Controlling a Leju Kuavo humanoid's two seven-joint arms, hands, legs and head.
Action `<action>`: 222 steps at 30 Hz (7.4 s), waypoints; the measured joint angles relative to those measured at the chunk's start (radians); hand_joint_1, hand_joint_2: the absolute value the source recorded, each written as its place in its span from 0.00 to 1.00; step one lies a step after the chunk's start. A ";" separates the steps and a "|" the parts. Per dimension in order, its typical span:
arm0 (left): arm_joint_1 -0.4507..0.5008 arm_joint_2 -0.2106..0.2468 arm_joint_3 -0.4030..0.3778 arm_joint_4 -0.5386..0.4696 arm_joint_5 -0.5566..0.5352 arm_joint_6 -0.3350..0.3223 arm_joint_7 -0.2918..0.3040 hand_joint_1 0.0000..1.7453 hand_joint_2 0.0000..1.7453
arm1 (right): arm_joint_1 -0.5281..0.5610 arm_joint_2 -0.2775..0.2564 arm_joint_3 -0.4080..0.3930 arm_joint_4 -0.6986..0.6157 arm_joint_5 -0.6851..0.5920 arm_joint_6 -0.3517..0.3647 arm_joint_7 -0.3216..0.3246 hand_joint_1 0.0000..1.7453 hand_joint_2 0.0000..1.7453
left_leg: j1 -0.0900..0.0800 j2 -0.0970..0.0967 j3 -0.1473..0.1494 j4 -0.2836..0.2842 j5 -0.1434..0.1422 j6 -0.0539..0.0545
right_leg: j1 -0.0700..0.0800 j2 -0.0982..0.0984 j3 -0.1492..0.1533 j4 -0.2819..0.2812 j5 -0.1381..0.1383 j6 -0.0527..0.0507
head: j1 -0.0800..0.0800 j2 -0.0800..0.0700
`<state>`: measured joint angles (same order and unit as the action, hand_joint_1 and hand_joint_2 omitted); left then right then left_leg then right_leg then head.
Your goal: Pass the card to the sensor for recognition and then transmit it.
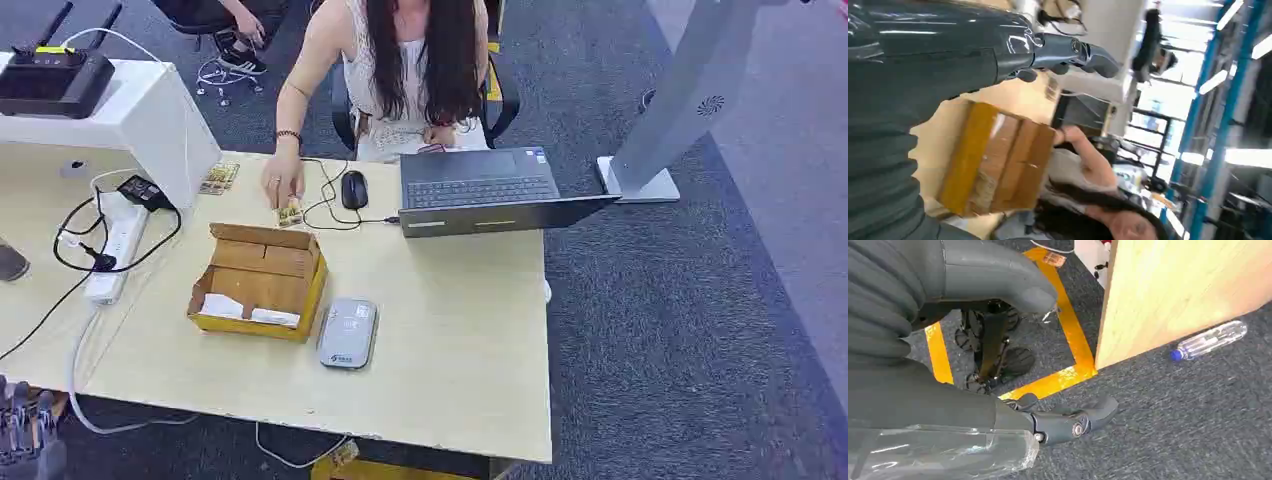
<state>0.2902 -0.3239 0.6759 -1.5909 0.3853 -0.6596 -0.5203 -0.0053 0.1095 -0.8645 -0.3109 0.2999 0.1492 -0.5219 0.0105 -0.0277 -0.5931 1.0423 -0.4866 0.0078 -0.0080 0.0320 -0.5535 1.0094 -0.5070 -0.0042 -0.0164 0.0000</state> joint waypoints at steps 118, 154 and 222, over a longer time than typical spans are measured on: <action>-0.633 0.185 -1.084 0.573 -1.912 0.705 0.623 1.00 1.00 | -0.106 0.057 0.039 0.080 0.227 -0.050 0.183 0.00 0.00 | 0.000 -0.002 -0.014 0.000 0.018 -0.002 | 0.000 -0.002 -0.015 0.002 0.016 -0.001 | 0.001 0.000; -0.675 0.195 -1.083 0.754 -1.827 0.523 0.645 1.00 1.00 | -0.103 0.057 0.037 0.080 0.263 -0.063 0.214 0.00 0.00 | 0.000 -0.003 -0.013 0.000 0.018 -0.002 | 0.000 -0.003 -0.014 0.002 0.016 -0.001 | 0.001 0.000; -0.785 0.359 -0.952 0.406 -1.862 0.953 0.523 0.00 1.00 | -0.079 0.098 0.020 0.094 0.293 -0.119 0.178 0.00 0.00 | 0.001 -0.002 -0.014 0.000 0.018 -0.003 | 0.001 -0.002 -0.015 0.003 0.015 -0.001 | 0.000 0.000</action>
<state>-0.4951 0.0347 -0.2758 -1.1847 -1.4770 0.2937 0.0022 -0.0846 0.2079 -0.8442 -0.2167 0.5928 0.0297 -0.3437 0.0113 -0.0300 -0.6074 1.0422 -0.4686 0.0047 -0.0070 0.0299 -0.5687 1.0125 -0.4919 -0.0051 -0.0160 0.0000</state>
